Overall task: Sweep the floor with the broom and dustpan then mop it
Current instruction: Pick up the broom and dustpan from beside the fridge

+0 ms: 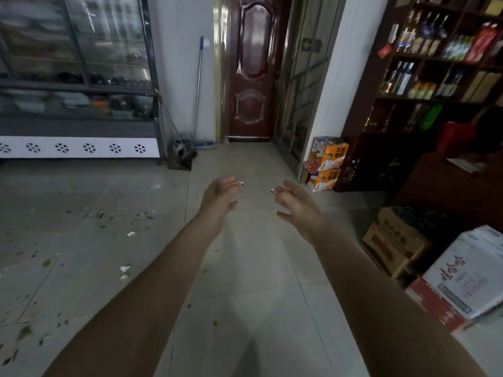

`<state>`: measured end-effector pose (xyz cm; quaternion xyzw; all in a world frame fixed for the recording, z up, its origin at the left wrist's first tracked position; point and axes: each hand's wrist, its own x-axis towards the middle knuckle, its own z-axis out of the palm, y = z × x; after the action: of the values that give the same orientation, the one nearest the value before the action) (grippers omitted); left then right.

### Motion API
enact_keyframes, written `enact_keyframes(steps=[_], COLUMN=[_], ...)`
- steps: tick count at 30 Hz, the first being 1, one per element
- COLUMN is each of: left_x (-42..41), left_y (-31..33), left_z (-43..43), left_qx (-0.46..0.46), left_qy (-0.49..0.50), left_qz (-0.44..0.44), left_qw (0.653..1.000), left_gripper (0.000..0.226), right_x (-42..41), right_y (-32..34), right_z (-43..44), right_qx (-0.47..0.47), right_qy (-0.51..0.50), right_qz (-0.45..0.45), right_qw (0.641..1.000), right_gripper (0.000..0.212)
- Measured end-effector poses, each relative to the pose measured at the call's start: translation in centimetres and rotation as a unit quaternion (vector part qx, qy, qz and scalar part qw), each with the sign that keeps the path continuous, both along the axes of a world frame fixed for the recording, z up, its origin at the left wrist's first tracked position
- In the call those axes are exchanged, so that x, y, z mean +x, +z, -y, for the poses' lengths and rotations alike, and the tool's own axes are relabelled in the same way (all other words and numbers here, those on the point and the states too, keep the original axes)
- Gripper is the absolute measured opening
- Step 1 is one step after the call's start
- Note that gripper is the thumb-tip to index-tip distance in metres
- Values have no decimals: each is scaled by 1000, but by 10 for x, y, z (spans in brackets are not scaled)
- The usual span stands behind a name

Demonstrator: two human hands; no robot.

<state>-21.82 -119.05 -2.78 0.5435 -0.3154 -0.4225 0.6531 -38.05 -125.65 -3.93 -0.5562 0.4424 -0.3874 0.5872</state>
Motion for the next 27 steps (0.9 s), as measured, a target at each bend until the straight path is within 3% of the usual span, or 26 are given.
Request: enact_keyframes(steps=[4,12,20,27], left_x=[-14,-6,57,123], left_y=[3,-5,-10,-6], left_z=[75,197,363,500], left_qx=[1,20,6,28], left_qy=[23,52,57,74], left_qz=[-33,-20,-1,4], left_qw=[999,998,998,997], left_gripper=[20,24,23,22], right_x=[-11,1,56,120], right_y=[2,-1,-12,-2], right_z=[82,219,382,516], right_qx=[6,26,32,20], right_qy=[31,63,64,60], right_qz=[-10,-15,13,-30], right_qw=[999,998,997,998], right_gripper=[68,65,65,61])
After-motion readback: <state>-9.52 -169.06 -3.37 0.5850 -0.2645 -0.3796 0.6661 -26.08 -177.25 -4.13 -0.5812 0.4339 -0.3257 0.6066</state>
